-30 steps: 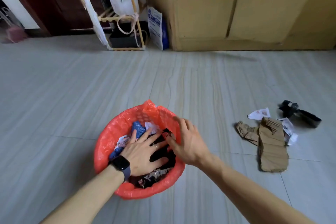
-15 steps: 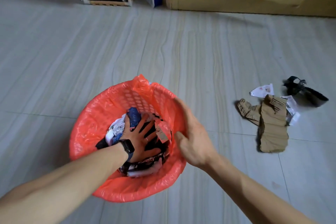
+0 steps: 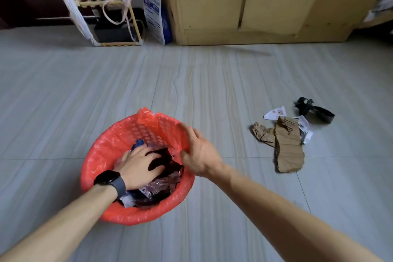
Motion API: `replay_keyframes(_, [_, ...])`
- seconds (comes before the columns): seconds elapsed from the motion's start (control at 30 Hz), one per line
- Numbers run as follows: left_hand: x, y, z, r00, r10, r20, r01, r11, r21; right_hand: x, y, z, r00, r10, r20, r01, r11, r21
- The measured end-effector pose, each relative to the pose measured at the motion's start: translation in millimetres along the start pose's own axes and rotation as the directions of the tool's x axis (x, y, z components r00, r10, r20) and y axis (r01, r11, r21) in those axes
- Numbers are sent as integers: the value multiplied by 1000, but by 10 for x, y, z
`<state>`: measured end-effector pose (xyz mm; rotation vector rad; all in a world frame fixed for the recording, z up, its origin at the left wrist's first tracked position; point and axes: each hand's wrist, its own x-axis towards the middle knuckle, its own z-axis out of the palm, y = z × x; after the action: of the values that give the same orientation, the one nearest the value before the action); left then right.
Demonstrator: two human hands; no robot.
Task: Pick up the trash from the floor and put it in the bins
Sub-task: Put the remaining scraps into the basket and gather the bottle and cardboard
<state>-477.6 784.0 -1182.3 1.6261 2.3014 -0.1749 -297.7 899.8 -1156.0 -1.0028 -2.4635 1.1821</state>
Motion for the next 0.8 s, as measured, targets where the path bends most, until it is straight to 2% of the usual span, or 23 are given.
replay_keyframes(0.07, [-40,43,-250,977,-43,-208,9,987,-159,12,18,-40,999,-37,-9,36,998,-59])
replay_keyframes(0.13, [-46,208,-525,931,-120,-344,13,955,-298,9,51,-115,998,-57,-17,55,993,-105])
replay_keyframes(0.2, [-6,432,-751,903,-130,-410,-4,951,-310,27,95,-254,999,-46,-27,42,990,-138])
replay_keyframes(0.27, [95,787,-895,909,-50,-415,-78,955,-286,-21,230,-479,996,-21,-85,9,989,-147])
replay_keyframes(0.43, [376,1843,-948,925,168,-342,-244,951,-190,-419,831,-1008,985,47,-164,-82,974,-213])
replay_keyframes(0.53, [545,2450,-751,940,263,-217,-296,944,-142,-832,1440,-1268,956,190,-225,-238,948,-210])
replay_keyframes(0.63, [691,2917,-400,949,307,-67,-313,943,-110,-1265,2097,-1437,887,399,-233,-443,879,-178])
replay_keyframes(0.8, [842,3317,203,934,326,146,-316,945,-84,-1873,3021,-1492,755,647,-108,-644,700,-311])
